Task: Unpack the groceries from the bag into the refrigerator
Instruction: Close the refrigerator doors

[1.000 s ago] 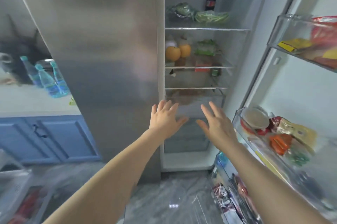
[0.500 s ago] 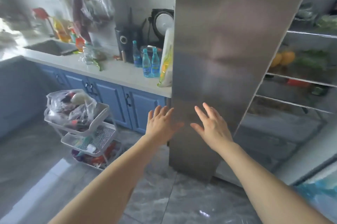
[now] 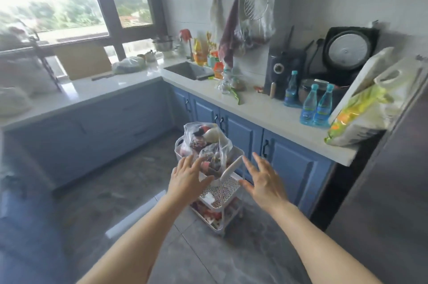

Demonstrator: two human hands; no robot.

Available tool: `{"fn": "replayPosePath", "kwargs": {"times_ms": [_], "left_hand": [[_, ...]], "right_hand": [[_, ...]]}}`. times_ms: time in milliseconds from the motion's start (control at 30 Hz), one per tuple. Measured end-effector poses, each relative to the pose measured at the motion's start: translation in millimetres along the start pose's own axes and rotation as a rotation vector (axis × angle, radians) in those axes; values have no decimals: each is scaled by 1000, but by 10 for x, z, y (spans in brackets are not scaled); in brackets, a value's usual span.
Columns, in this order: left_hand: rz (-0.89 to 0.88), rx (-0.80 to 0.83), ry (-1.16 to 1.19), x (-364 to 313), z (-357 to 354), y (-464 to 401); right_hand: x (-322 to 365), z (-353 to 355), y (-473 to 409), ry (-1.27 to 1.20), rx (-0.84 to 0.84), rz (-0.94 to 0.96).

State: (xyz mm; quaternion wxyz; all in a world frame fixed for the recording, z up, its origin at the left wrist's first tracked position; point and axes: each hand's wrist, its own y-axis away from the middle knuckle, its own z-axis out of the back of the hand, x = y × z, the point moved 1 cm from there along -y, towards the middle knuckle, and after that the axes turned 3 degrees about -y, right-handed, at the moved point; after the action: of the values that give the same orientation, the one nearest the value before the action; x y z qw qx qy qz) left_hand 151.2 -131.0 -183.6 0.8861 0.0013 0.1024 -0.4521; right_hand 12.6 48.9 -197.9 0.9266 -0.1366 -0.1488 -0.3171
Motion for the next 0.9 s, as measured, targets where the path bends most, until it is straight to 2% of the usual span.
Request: {"fn": "replayPosePath", "kwargs": {"times_ms": [233, 567, 900], "left_hand": [[66, 1, -16, 633, -234, -659], [85, 94, -15, 847, -577, -2191], [-65, 277, -31, 999, -1160, -3434]], "right_hand": [[253, -436, -983, -23, 40, 70], [-182, -890, -2404, 32, 140, 82], [-440, -1551, -3235, 71, 289, -46]]}}
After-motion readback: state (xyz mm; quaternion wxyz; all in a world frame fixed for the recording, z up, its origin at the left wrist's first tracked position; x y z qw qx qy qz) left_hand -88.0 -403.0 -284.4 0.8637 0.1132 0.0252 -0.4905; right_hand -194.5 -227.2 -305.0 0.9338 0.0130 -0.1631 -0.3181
